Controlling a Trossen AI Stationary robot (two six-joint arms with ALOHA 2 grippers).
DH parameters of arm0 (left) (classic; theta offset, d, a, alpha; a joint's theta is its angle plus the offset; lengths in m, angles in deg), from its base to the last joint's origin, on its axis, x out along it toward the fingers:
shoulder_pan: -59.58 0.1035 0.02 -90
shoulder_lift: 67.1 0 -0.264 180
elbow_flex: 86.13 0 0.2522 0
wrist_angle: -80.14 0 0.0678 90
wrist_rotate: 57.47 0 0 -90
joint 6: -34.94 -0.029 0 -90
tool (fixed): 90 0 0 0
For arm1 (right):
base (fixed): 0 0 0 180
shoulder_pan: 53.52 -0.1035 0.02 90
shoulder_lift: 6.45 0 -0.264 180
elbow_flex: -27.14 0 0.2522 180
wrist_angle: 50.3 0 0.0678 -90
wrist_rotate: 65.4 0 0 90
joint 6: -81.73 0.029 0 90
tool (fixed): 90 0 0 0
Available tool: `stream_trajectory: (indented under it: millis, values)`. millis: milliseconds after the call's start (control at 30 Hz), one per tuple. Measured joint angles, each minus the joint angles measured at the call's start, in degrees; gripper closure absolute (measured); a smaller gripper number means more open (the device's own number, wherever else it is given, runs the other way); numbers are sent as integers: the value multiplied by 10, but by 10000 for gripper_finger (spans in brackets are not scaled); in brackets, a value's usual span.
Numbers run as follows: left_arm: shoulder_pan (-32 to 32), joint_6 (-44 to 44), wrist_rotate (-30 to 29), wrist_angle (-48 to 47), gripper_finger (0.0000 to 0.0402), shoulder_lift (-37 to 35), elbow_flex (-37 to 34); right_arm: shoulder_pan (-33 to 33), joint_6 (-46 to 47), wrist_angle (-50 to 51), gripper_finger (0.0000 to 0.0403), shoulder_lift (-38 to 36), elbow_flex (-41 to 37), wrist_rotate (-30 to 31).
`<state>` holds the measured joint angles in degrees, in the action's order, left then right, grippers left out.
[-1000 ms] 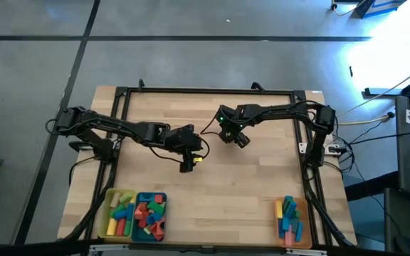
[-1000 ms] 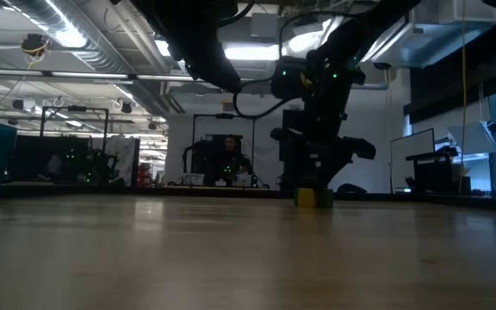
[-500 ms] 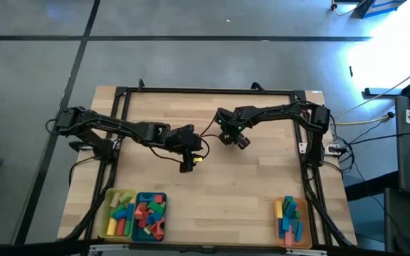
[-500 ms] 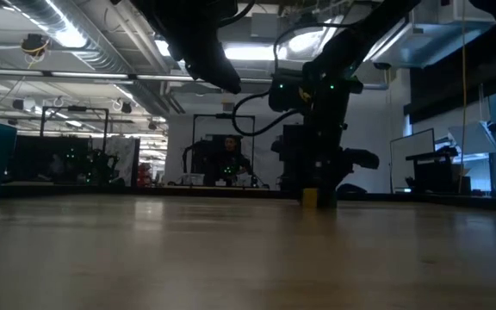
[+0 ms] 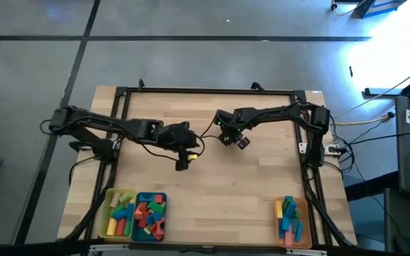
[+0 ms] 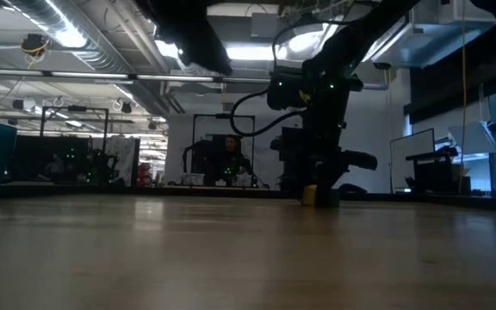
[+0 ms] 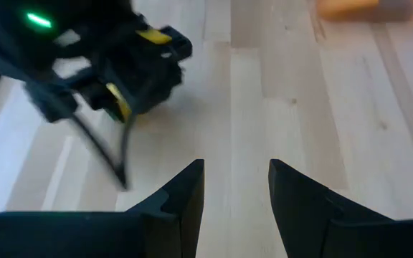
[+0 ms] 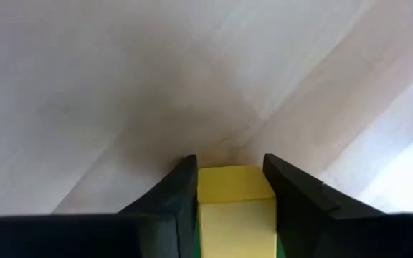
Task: Sort blocks by size
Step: Put the yellow arch block into the blue bin
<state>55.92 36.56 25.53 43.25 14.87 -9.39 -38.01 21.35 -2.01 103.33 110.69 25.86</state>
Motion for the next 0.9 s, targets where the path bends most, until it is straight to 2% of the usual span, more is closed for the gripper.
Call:
stream_trajectory:
  millis: [300,467,667,767,900]
  values:
    - [-4,41,-3,-74,267,-97,-2,-66,0,62,265,1,68,97]
    - [-22,89,-16,-77,267,-159,-46,-104,1,59,263,1,114,104]
    - [-54,163,-88,-75,267,-253,-126,-153,22,-22,263,0,156,36]
    - [-62,194,-122,-75,267,-291,-161,-177,68,-104,263,0,163,-23]
    - [-67,238,-132,-75,267,-325,-202,-207,137,-223,261,0,163,-112]
